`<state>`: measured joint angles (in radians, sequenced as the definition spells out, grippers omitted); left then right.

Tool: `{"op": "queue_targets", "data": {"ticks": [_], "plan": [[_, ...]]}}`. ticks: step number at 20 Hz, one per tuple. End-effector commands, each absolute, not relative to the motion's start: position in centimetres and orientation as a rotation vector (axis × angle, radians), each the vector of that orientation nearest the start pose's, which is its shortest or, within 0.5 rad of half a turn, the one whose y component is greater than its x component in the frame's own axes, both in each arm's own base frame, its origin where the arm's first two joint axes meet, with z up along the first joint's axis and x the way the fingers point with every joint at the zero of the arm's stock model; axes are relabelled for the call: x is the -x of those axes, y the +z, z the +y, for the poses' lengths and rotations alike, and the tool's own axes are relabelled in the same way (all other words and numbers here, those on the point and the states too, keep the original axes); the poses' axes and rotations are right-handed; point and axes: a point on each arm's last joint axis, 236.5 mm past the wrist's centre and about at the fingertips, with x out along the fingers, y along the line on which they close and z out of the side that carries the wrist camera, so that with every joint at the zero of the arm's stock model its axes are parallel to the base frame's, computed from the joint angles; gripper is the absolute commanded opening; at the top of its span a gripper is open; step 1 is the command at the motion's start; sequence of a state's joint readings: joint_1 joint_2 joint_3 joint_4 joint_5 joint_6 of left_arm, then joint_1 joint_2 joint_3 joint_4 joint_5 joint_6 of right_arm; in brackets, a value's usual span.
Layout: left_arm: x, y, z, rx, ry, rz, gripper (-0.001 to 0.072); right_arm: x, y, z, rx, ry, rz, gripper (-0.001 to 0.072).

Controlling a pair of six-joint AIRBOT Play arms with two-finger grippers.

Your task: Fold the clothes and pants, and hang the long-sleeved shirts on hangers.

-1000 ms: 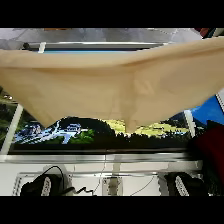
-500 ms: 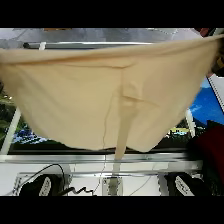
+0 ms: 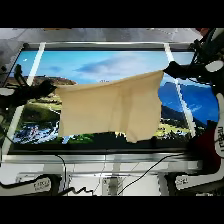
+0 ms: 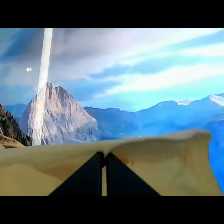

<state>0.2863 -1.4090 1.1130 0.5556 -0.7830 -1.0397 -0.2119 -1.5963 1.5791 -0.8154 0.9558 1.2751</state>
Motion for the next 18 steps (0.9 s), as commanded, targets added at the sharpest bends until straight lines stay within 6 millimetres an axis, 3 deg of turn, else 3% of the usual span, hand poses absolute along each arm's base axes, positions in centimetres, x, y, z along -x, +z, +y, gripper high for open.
{"op": "queue_targets", "data": {"ticks": [1,2,3,4,5,7,8,9,11,13,15,16,18], "plan": [[-52.4,3.3,-1.4,0.792,-0.294,0.66,0.0033,-57.1,7.0,1.0,-0.582,0.244,0.781,0.0061],[-52.6,3.7,-1.4,0.778,-0.307,0.638,0.0075,-57.1,7.1,1.0,-0.579,0.244,0.781,0.0282],[-52.6,4.0,-1.6,0.769,-0.323,0.633,0.0195,-56.8,7.0,0.6,-0.559,0.237,0.789,0.0532],[-52.4,4.2,-1.6,0.765,-0.334,0.632,0.0497,-56.3,6.7,0.1,-0.53,0.235,0.815,0.0553],[-52.4,4.4,-1.4,0.766,-0.334,0.63,0.072,-55.4,6.2,-0.8,-0.486,0.226,0.853,0.0549],[-51.9,5.2,-0.9,0.771,-0.348,0.621,0.0715,-52.0,4.5,-3.7,-0.391,0.194,0.996,0.0547],[-51.5,5.7,-0.4,0.763,-0.358,0.619,0.0715,-49.8,3.4,-5.1,-0.365,0.18,1.085,0.0512],[-50.9,6.0,0.0,0.738,-0.369,0.627,0.0715,-47.1,2.2,-6.5,-0.348,0.175,1.192,0.0383],[-48.2,5.7,0.5,0.606,-0.406,0.704,0.0714,-41.9,0.0,-8.0,-0.385,0.213,1.365,0.0361],[-44.2,4.3,1.0,0.452,-0.45,0.852,0.0714,-39.1,-2.0,-7.1,-0.577,0.262,1.421,0.0362],[-40.6,2.8,2.7,0.387,-0.398,1.007,0.0711,-35.4,-5.1,-5.4,-0.705,0.299,1.517,0.0369],[-39.4,2.2,4.1,0.369,-0.339,1.061,0.071,-34.0,-6.3,-3.7,-0.751,0.349,1.541,0.0369],[-38.0,1.8,6.3,0.399,-0.247,1.107,0.0711,-33.1,-8.3,-0.5,-0.842,0.411,1.514,0.0369]]}}
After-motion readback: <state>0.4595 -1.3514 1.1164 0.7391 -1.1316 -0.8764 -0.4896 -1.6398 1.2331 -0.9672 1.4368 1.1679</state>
